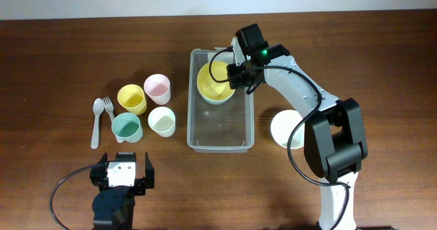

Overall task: Pack container
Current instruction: 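Press the yellow bowl down into the stack with the right gripper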

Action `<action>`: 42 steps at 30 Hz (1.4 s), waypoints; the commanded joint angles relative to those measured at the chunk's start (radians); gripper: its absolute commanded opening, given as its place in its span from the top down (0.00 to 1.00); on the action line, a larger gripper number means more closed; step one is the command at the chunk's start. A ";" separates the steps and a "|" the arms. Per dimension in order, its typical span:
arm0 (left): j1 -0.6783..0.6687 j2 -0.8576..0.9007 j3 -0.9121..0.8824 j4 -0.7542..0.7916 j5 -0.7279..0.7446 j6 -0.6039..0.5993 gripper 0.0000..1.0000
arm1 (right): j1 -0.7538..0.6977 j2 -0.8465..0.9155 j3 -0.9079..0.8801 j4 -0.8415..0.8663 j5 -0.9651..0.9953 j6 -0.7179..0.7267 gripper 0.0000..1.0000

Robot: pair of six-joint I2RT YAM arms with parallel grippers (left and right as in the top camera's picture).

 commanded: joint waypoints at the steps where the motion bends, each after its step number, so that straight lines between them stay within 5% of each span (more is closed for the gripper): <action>1: 0.006 -0.008 -0.010 0.002 0.007 -0.008 0.00 | 0.005 -0.014 0.002 -0.037 0.013 0.003 0.96; 4: 0.006 -0.008 -0.010 0.002 0.007 -0.008 0.00 | 0.005 -0.028 0.008 -0.052 0.013 0.003 0.95; 11: 0.006 -0.008 -0.010 0.002 0.007 -0.008 0.00 | 0.005 -0.034 0.093 -0.072 0.013 -0.002 0.71; 26: 0.006 -0.008 -0.010 0.002 0.007 -0.008 0.00 | 0.023 -0.034 0.307 -0.290 -0.042 0.001 0.76; 42: 0.006 -0.008 -0.010 0.002 0.007 -0.008 0.00 | 0.096 0.164 0.304 -0.180 -0.078 0.021 0.80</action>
